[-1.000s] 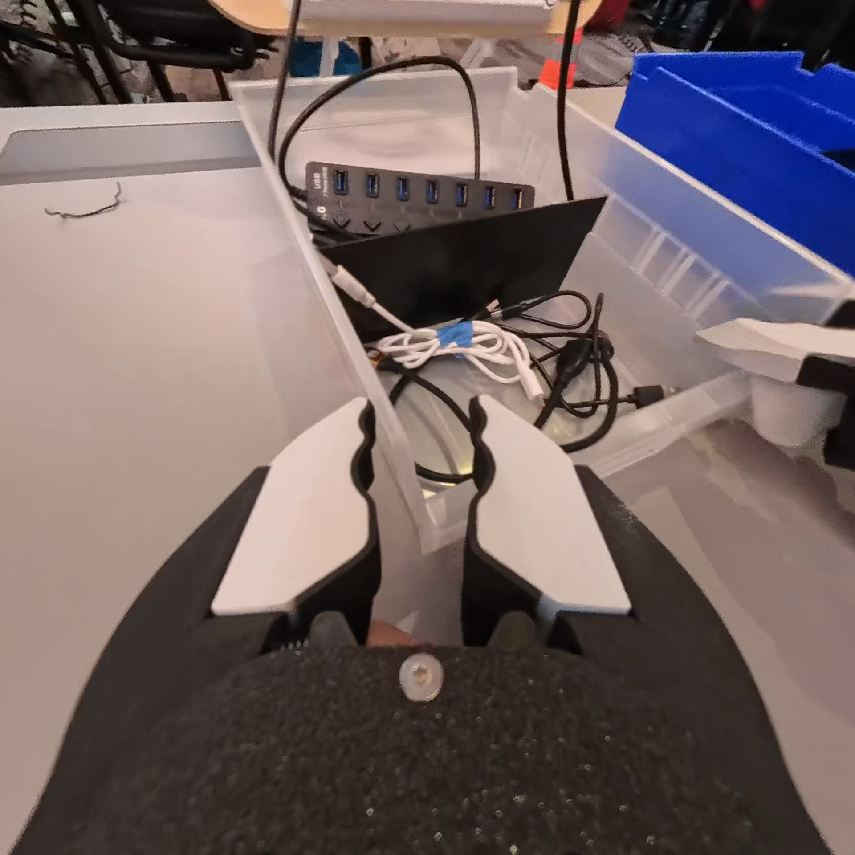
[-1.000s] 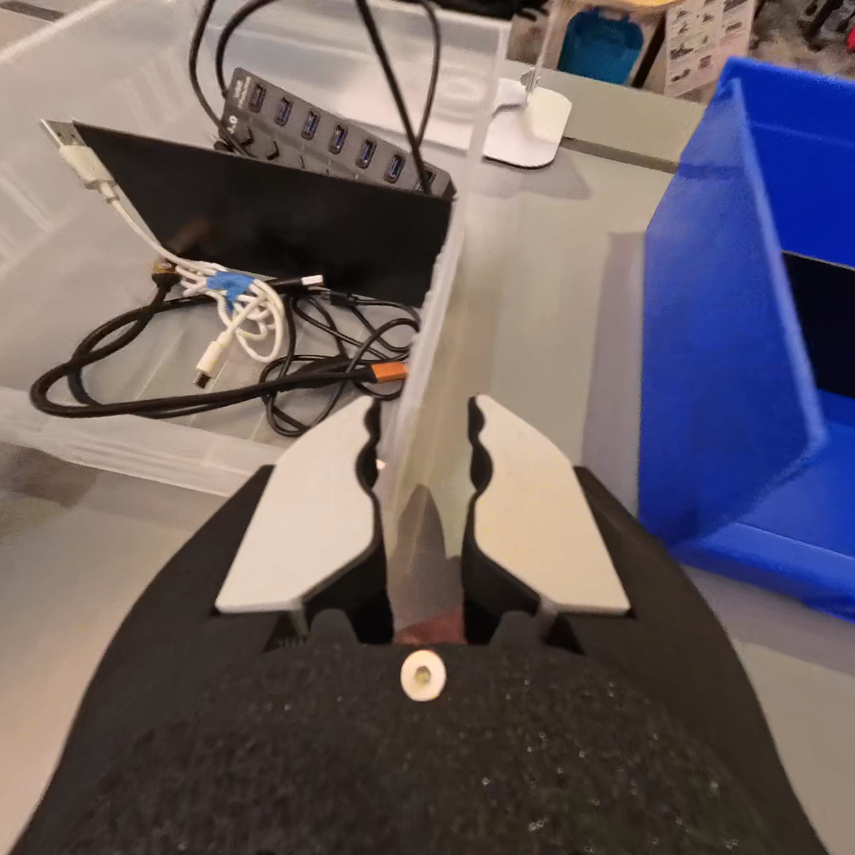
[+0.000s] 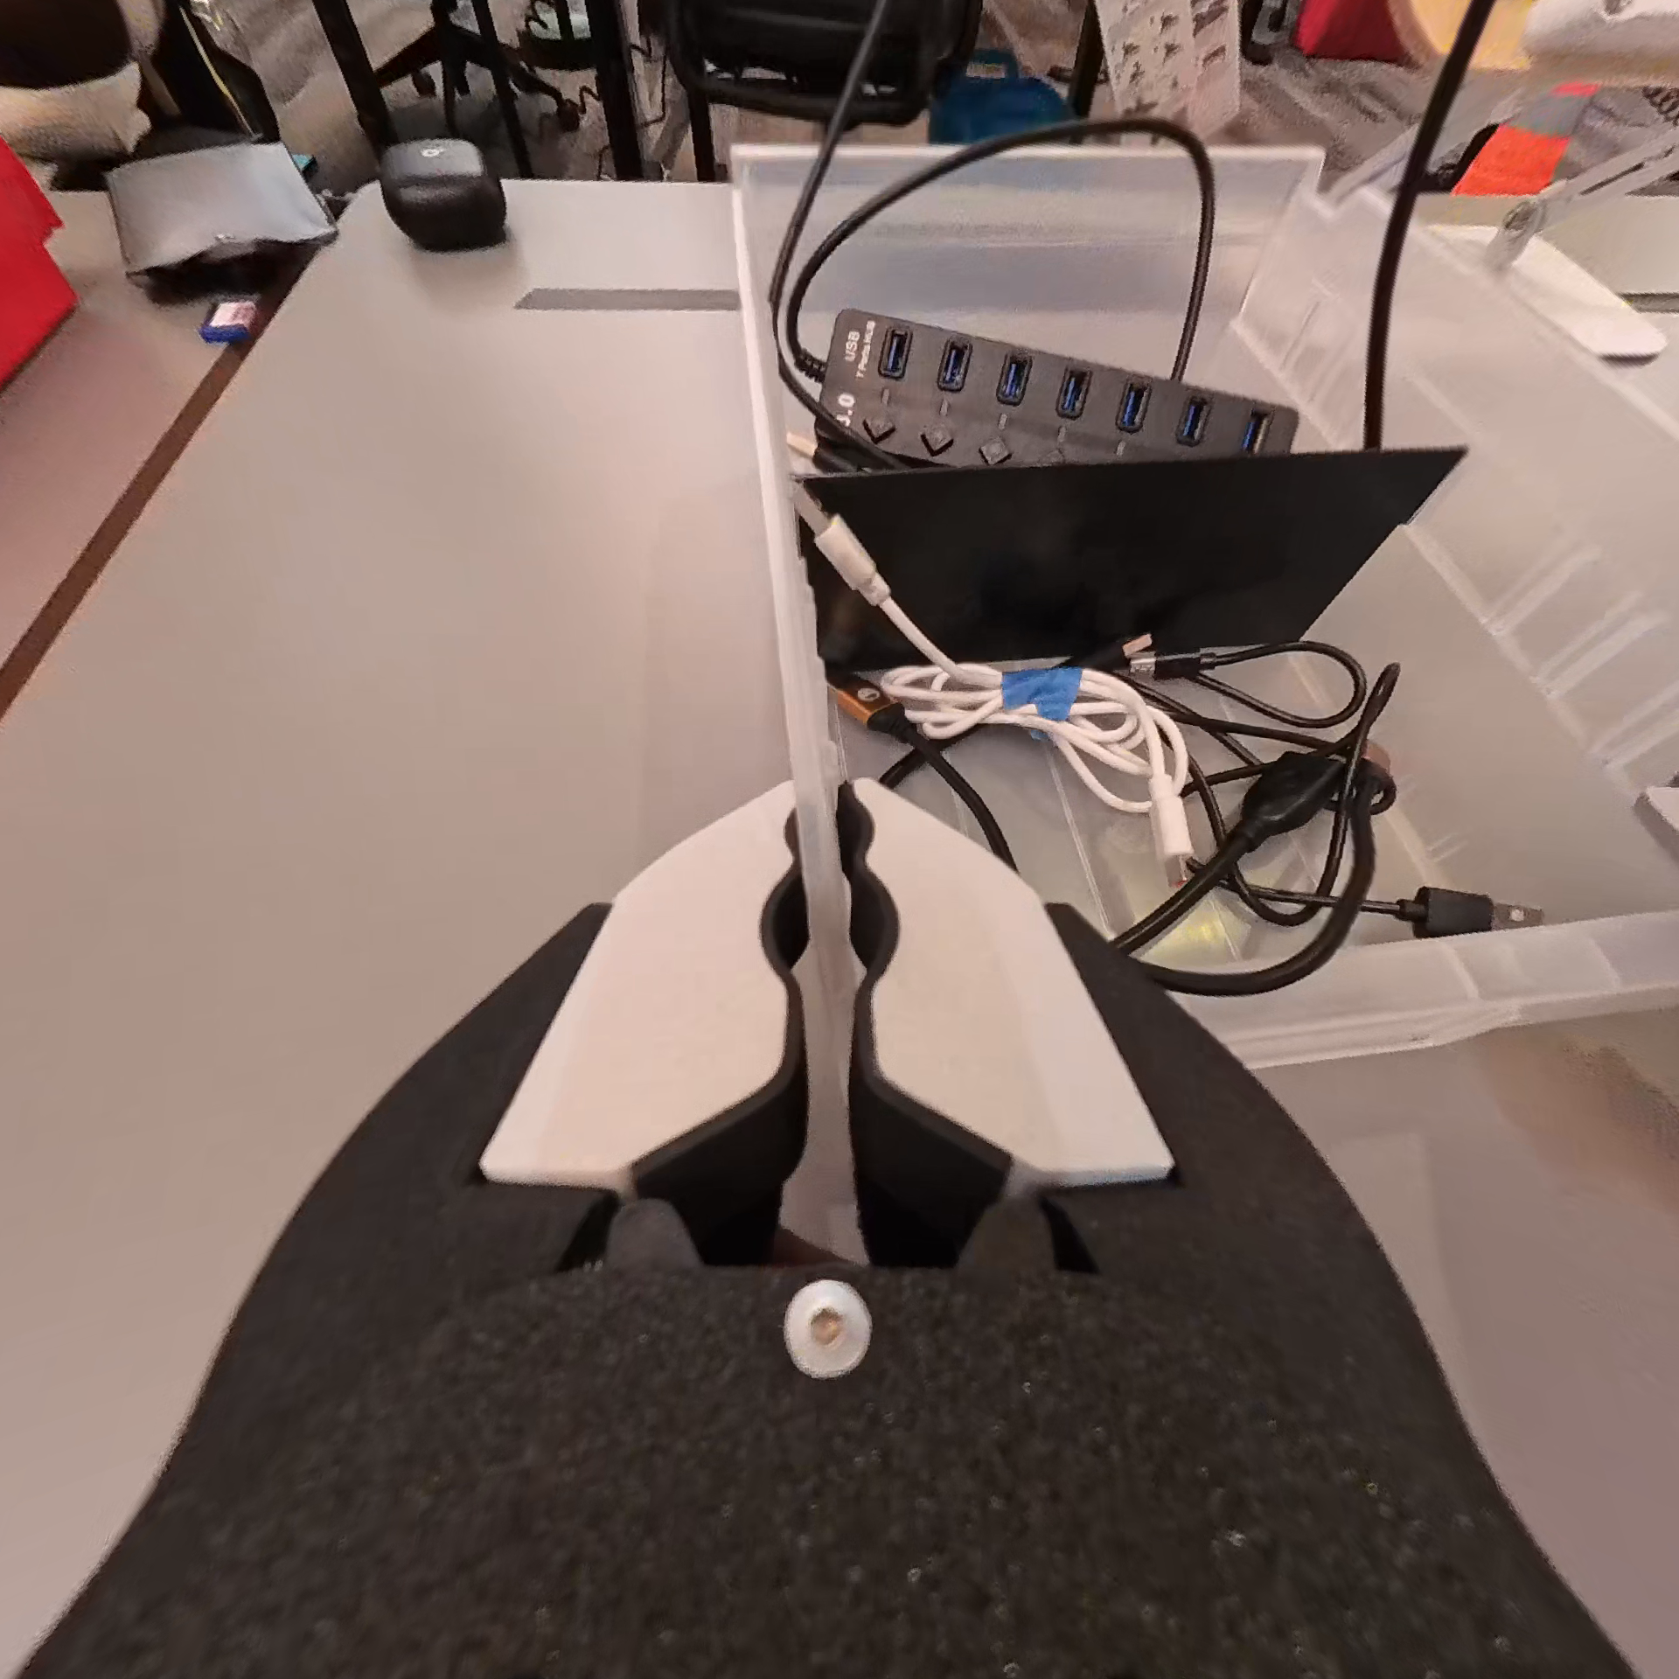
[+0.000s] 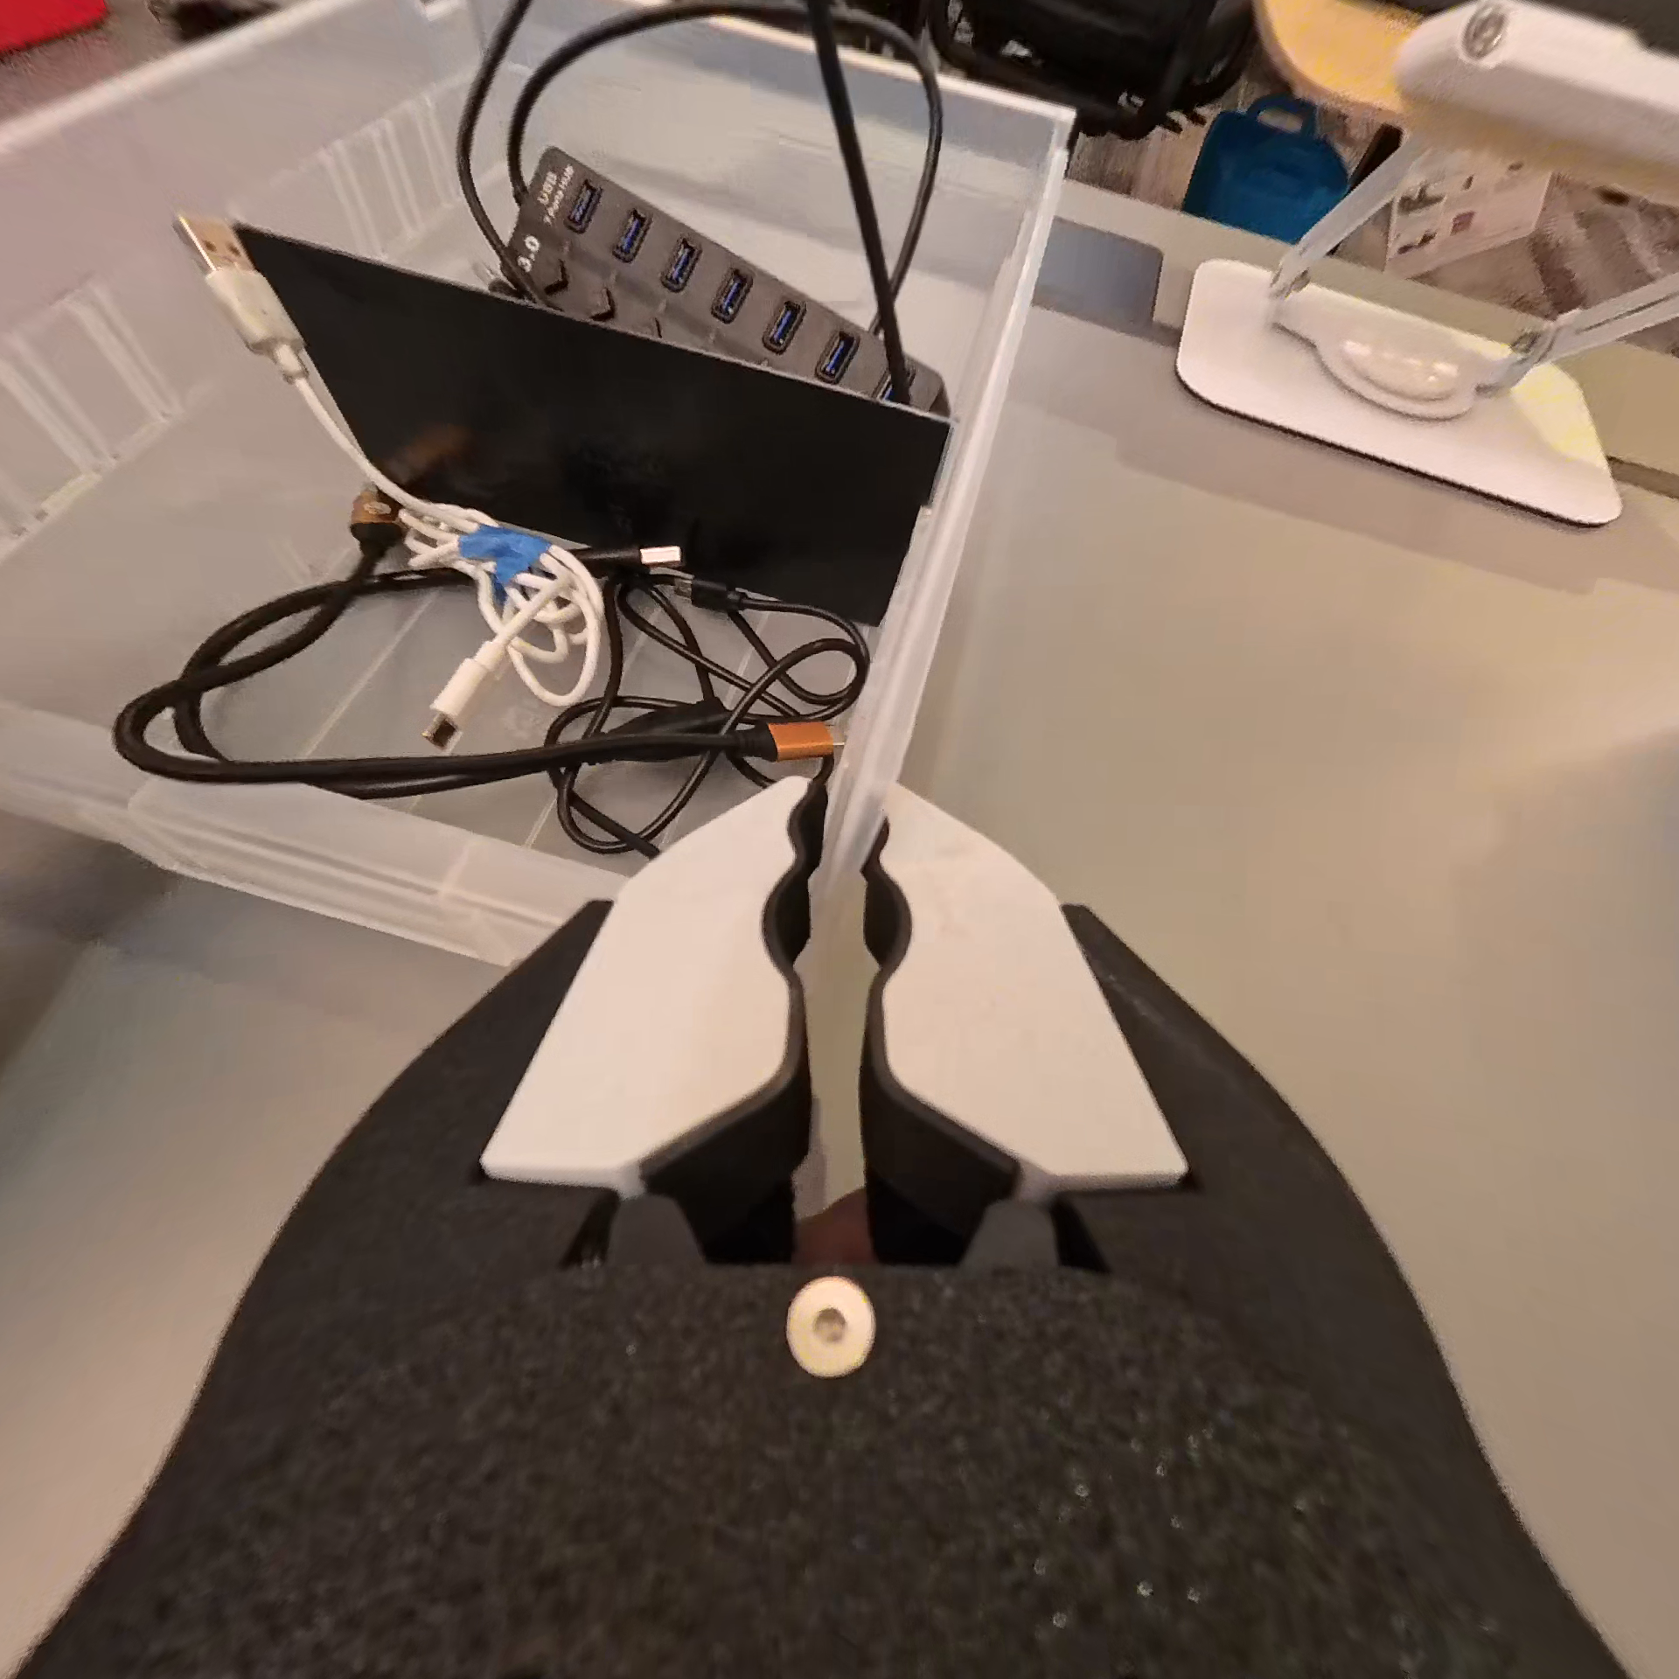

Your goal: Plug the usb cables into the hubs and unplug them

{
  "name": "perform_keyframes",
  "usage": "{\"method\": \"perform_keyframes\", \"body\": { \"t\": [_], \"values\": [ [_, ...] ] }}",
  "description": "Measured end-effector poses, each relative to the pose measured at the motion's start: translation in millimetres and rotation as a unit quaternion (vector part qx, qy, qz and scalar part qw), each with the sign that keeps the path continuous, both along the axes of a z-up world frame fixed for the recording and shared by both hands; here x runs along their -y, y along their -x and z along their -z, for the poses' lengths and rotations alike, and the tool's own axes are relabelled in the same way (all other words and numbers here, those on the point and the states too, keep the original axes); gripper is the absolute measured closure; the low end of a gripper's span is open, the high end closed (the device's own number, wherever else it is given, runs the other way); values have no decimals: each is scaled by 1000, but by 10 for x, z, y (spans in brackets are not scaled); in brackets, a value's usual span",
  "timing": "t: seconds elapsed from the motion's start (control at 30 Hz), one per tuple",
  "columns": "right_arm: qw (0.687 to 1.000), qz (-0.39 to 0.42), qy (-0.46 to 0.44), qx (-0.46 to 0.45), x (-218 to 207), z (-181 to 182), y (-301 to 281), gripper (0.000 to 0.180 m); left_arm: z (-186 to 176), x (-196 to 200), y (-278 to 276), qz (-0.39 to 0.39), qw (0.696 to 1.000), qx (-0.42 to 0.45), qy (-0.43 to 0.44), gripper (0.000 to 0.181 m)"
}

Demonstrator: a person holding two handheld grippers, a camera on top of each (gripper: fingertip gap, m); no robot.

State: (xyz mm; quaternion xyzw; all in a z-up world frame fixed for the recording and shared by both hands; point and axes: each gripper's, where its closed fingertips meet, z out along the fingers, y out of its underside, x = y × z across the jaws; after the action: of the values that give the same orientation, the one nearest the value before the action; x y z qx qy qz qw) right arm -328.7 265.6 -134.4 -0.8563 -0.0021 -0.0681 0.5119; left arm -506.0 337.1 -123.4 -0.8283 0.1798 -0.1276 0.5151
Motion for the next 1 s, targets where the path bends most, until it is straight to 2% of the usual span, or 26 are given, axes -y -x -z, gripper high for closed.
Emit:
{"method": "perform_keyframes", "body": {
  "t": [0.1, 0.2, 0.23, 0.27, 0.33, 0.4, 0.43, 0.6, 0.73, 0.8, 0.9, 1.0],
  "values": [
    [1000, -15, -7, -8, -19, 27, -23, 172, 6, -17, -15, -8, 1000, -7, 3, 178],
    [998, -68, -15, -4, -14, 6, -23, 169, -3, -6, -31, -9, 1000, 17, 6, 178],
    [995, -94, -24, 1, 24, -45, -38, 166, -23, 0, -37, -8, 1000, 26, -2, 177],
    [992, -118, -35, 8, 88, -112, -69, 153, -66, 0, -31, -10, 999, 33, -15, 176],
    [986, -161, -44, 2, 290, -244, -179, 141, -229, 9, -9, -15, 997, 54, -48, 165],
    [983, -177, -48, -11, 523, -373, -444, 130, -402, 54, 17, -16, 994, 81, -71, 159],
    [984, -171, -55, -20, 631, -444, -646, 131, -482, 90, 33, -15, 992, 92, -84, 157],
    [993, -60, -97, -43, 1177, -600, -2206, 131, -768, 287, 175, -42, 977, 158, -134, 156],
    [992, 49, -115, 1, 1844, -317, -3629, 130, -735, 484, 56, -64, 971, 204, -112, 156],
    [989, 114, -92, 17, 2130, -191, -4242, 128, -690, 673, -214, -38, 967, 234, -89, 156],
    [980, 177, -90, -21, 2316, -179, -4811, 128, -795, 1048, -731, 55, 953, 289, -74, 156],
    [974, 177, -110, -92, 2263, -134, -4934, 128, -654, 1212, -970, 70, 965, 246, -57, 156]
  ]
}}
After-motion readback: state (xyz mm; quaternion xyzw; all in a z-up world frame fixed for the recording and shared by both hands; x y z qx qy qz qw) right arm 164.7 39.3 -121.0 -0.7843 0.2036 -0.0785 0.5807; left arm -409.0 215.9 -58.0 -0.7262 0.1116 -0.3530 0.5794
